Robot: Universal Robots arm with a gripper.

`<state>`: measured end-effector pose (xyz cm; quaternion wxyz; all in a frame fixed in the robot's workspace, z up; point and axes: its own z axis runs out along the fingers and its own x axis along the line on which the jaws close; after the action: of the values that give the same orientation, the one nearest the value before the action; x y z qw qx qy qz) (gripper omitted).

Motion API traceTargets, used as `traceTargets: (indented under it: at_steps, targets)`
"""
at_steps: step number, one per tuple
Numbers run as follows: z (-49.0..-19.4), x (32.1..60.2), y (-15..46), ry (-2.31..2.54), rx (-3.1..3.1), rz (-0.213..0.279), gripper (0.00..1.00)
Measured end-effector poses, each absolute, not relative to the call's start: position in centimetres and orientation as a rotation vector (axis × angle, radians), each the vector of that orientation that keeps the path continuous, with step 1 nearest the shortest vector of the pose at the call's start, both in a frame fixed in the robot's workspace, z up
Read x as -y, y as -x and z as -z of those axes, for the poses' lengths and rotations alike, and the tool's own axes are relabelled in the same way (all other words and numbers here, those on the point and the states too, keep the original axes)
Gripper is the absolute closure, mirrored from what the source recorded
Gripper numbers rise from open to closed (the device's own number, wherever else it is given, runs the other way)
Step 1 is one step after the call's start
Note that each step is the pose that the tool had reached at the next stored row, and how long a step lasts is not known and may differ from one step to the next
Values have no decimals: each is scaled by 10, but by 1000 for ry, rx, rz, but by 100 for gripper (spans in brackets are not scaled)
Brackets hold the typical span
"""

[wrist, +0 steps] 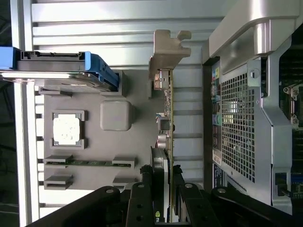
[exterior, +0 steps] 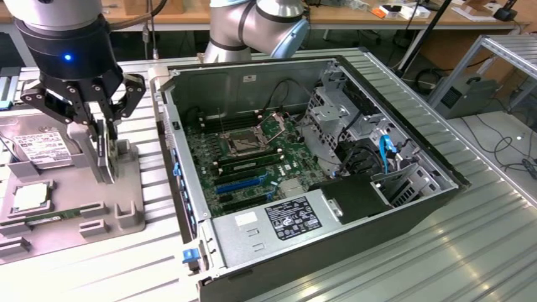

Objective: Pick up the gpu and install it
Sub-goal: 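Pick up the gpu and move the gpu toward the slot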

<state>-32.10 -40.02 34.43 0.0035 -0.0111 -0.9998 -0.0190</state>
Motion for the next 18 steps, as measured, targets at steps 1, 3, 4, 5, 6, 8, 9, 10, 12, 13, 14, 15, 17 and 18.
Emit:
traceTargets:
  at_steps: [1, 3, 4, 5, 6, 8, 9, 10, 12, 13, 14, 15, 17, 18]
  targets:
    - [-346, 400, 321, 35, 3134, 59, 73]
    - [-347, 400, 321, 35, 3134, 60, 73]
    - [-348, 400, 321, 35, 3134, 59, 73]
    - [-349, 400, 321, 35, 3134, 60, 73]
    - [-351, 400, 321, 35, 3134, 60, 73]
    - [-353, 400, 321, 35, 3134, 60, 73]
    - [-353, 400, 321, 35, 3134, 60, 73]
    - [-354, 400, 321, 35, 3134, 60, 73]
    - [-355, 400, 321, 35, 3134, 60, 73]
    - [-356, 400, 321, 35, 3134, 59, 73]
    - [-357, 400, 321, 35, 3134, 59, 73]
    - [-358, 400, 321, 35, 3134, 59, 73]
    - [-360, 400, 321, 35, 3134, 60, 73]
    - [-361, 400, 321, 35, 3134, 60, 73]
